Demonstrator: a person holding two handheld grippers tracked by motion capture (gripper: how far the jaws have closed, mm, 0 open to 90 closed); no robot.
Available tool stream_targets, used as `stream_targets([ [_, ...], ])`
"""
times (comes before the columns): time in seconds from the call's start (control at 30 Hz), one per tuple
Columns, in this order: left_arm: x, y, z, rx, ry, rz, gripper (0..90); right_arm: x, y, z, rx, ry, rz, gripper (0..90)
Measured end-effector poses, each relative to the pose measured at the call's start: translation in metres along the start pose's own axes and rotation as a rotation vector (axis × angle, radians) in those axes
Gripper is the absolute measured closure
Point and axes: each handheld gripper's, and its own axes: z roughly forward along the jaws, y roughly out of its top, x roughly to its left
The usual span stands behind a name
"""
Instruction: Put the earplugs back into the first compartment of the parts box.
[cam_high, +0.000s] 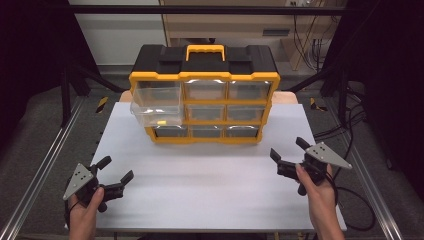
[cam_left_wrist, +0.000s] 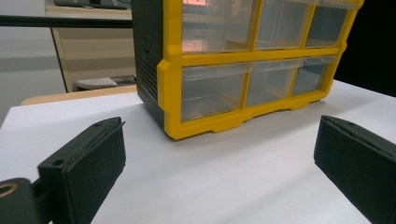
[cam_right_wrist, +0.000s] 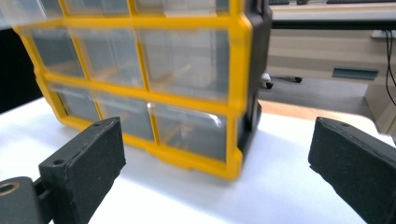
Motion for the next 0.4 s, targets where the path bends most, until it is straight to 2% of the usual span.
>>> stream_targets([
  [0.03,0.0,0.0,0.0,-0.002,-0.003,-0.001,2.0,-0.003,-0.006,-0.002,0.008,-0.009,-0.015,3.8],
  [0.13,-0.001,0.0,0.0,0.0,-0.007,-0.003,1.9,-0.012,-0.023,-0.007,0.013,-0.019,0.004,3.8],
  [0.3,0.0,0.0,0.001,0.003,-0.005,-0.006,1.9,-0.022,-0.045,-0.016,-0.028,-0.047,0.031,4.0],
  [0.4,0.0,0.001,0.002,0.0,-0.005,-0.007,1.9,-0.025,-0.055,-0.018,-0.016,-0.043,0.038,4.0],
])
